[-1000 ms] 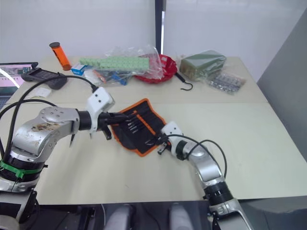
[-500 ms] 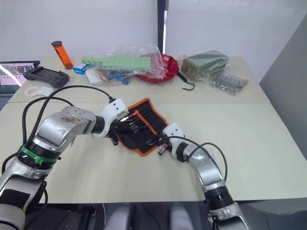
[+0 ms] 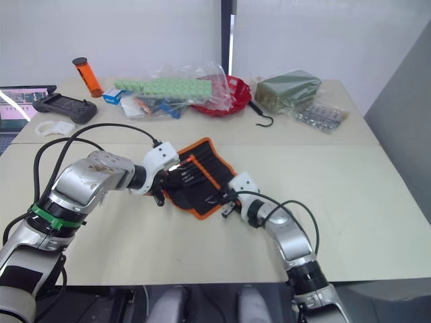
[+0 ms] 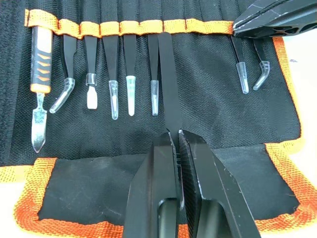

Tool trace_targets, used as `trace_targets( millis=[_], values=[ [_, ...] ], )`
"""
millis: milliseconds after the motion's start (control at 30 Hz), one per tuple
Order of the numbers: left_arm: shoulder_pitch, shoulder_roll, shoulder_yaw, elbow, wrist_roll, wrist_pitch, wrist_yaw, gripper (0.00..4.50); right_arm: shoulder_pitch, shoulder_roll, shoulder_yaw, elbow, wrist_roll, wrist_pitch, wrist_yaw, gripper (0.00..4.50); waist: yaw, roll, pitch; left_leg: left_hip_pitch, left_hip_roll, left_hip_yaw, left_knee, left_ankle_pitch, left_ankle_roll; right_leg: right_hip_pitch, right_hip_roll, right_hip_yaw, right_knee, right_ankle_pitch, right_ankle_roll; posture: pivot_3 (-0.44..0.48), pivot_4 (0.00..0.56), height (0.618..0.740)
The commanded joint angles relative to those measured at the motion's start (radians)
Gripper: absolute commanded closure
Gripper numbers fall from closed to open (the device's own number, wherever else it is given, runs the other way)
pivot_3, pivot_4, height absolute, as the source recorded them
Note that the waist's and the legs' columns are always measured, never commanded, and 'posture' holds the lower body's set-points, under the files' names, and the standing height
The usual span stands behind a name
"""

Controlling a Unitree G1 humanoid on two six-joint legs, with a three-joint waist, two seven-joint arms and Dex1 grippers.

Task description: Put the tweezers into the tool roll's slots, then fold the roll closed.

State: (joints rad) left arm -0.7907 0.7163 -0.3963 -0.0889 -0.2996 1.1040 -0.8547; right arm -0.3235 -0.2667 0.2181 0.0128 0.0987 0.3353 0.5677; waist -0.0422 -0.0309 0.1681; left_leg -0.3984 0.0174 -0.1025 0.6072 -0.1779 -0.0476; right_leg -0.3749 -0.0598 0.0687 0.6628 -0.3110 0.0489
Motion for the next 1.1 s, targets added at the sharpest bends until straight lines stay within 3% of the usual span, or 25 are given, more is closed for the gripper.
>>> trace_targets(
  millis=[33, 333, 667, 967, 1100],
  values=[
    [-0.004, 0.006, 0.004, -0.027, 0.002, 0.010, -0.011, 4.47, 0.026, -0.011, 0.013, 0.044, -0.014, 0.048, 0.005, 4.50, 0.000, 0.000, 0.000, 0.000, 0.000, 0.000, 0.000, 0.000, 0.000, 0.000, 0.000, 0.000, 0.000, 0.000, 0.000, 0.000, 0.150, 0.740],
    [-0.010, -0.006, 0.012, -0.017, 0.006, 0.031, -0.003, 4.47, 0.022, -0.014, 0.017, 0.048, -0.015, 0.050, 0.011, 4.50, 0.000, 0.000, 0.000, 0.000, 0.000, 0.000, 0.000, 0.000, 0.000, 0.000, 0.000, 0.000, 0.000, 0.000, -0.001, 0.000, 0.150, 0.740],
    [-0.027, -0.107, 0.015, 0.056, 0.032, -0.013, 0.054, 4.47, 0.016, -0.010, 0.022, 0.056, -0.019, 0.045, 0.014, 4.50, 0.000, 0.000, 0.000, 0.000, 0.000, 0.000, 0.001, 0.000, 0.000, 0.000, 0.000, 0.000, 0.001, 0.001, -0.001, 0.000, 0.150, 0.740],
    [0.013, -0.195, -0.006, 0.101, 0.153, -0.270, 0.143, 4.47, 0.026, -0.008, 0.024, 0.057, -0.020, 0.048, 0.010, 4.50, 0.001, 0.000, 0.000, 0.000, -0.001, -0.001, 0.002, 0.000, 0.000, 0.001, 0.000, 0.000, 0.001, 0.002, -0.002, 0.000, 0.150, 0.740],
    [0.020, -0.219, 0.002, 0.137, 0.168, -0.322, 0.124, 4.47, 0.029, -0.006, 0.026, 0.057, -0.020, 0.047, 0.010, 4.50, 0.001, 0.000, 0.000, 0.000, -0.001, -0.001, 0.001, 0.000, 0.000, 0.001, 0.000, 0.000, 0.001, 0.003, -0.004, 0.000, 0.150, 0.740]
  ],
)
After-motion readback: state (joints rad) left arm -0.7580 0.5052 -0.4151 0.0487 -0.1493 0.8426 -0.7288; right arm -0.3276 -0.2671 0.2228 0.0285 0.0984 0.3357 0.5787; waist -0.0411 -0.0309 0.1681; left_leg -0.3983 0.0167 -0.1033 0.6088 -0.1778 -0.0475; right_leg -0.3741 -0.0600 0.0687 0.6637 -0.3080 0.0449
